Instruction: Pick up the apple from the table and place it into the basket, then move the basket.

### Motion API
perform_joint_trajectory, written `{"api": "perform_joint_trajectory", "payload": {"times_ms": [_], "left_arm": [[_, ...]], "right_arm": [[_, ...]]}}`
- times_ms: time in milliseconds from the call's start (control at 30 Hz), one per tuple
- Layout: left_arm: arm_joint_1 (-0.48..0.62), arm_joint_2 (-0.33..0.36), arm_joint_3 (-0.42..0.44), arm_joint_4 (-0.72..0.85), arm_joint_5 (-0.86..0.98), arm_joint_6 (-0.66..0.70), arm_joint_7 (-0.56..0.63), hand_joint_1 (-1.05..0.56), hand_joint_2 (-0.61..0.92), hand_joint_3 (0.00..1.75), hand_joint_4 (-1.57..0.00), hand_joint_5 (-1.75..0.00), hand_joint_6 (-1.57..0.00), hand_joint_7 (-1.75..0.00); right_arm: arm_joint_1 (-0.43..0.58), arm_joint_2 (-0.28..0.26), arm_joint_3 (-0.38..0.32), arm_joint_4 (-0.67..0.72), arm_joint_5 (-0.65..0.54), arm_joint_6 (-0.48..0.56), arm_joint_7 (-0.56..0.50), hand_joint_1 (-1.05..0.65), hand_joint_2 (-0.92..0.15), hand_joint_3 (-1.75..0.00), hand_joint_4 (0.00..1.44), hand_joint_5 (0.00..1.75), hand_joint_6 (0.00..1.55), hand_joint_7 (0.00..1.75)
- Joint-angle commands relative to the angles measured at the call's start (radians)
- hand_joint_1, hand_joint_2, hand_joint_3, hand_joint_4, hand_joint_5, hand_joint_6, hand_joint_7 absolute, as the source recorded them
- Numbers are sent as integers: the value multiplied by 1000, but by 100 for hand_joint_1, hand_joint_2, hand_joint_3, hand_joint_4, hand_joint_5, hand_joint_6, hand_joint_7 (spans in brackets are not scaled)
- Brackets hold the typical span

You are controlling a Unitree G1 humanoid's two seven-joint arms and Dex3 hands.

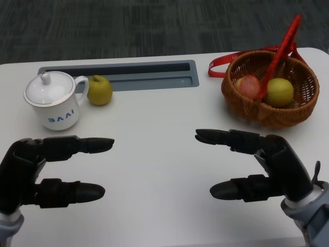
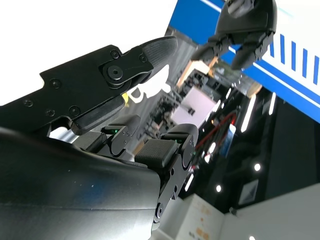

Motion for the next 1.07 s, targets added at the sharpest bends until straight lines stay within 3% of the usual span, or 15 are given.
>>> {"api": "perform_joint_trajectory", "payload": {"times_ms": [33,500,767,1067], "left_arm": [[-6,6,-1,10,-10,-7,-12,-51,69,0,-102,0,-92,0],[2,0,-4,-3,-21,0,-22,-49,68,0,-101,0,-92,0],[2,-4,-2,-5,-21,3,-25,-46,67,0,-101,0,-91,0],[-17,-5,-1,25,-23,-19,-39,-43,64,0,-99,0,-91,0]], "right_arm": [[-30,14,-11,37,7,-6,12,-42,-81,-1,84,1,77,2],[-101,68,-24,176,7,-53,52,-44,-80,0,84,0,77,0],[-111,69,-35,187,7,-59,67,-43,-80,0,83,0,77,0],[-114,62,-62,192,-50,-78,29,-40,-86,-2,88,1,82,2]]}}
